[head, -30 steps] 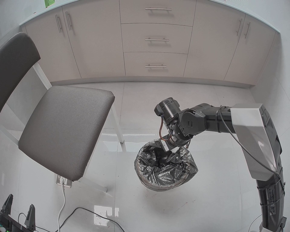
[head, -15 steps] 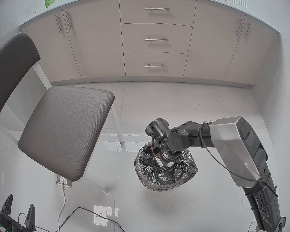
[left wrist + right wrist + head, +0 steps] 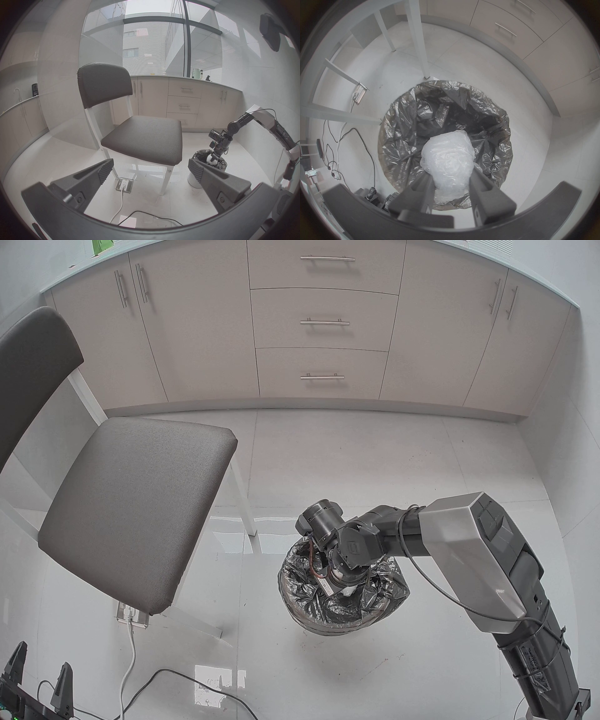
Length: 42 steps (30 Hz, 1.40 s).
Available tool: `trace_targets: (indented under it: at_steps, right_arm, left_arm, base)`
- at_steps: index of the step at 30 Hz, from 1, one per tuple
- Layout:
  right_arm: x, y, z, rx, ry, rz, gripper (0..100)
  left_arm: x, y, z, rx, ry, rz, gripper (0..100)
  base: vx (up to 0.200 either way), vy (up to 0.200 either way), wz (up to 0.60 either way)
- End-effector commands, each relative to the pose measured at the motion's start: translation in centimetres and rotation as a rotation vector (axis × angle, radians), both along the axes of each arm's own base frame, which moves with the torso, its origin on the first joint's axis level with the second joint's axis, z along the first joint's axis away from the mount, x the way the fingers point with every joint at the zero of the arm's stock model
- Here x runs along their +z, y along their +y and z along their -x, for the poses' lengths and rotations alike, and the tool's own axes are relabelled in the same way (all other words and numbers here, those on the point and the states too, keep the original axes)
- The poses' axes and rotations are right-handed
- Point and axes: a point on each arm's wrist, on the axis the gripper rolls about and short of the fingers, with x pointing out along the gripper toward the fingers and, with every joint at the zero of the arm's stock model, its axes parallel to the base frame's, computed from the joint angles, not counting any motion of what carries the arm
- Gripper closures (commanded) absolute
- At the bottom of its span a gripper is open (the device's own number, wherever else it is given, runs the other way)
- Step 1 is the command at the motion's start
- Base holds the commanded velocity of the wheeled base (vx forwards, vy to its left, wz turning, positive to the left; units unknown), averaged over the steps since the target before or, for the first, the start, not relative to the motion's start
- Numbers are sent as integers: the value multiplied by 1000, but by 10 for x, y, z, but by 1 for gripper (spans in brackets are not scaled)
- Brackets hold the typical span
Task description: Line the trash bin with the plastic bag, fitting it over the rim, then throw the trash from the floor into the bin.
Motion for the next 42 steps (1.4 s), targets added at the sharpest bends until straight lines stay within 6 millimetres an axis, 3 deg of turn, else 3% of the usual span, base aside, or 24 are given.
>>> trace_targets:
  at_steps: [1, 7, 8, 40, 41, 42]
  right_arm:
    - [-2, 0, 0, 1, 0, 1, 100]
    - [-2, 0, 0, -1, -4, 7, 100]
    - [-2, 0, 0, -4, -10, 14, 0]
    - [0, 2, -5, -23, -70, -5, 0]
    - [1, 3, -5, -21, -72, -8, 100]
    - [1, 3, -6, -22, -76, -9, 100]
  left_arm:
    - [0, 0, 1, 0, -16, 1, 0]
    - [0, 0, 1, 0, -16, 1, 0]
    - [0, 0, 1, 0, -16, 1, 0]
    - [0, 0, 1, 0, -16, 1, 0]
    - [0, 0, 1, 0, -16, 1, 0]
    - [0, 0, 1, 0, -16, 1, 0]
  base:
    - [0, 0, 0]
    - [0, 0, 0]
    - [0, 0, 0]
    - [0, 0, 0]
    - [0, 0, 0]
    - [0, 0, 0]
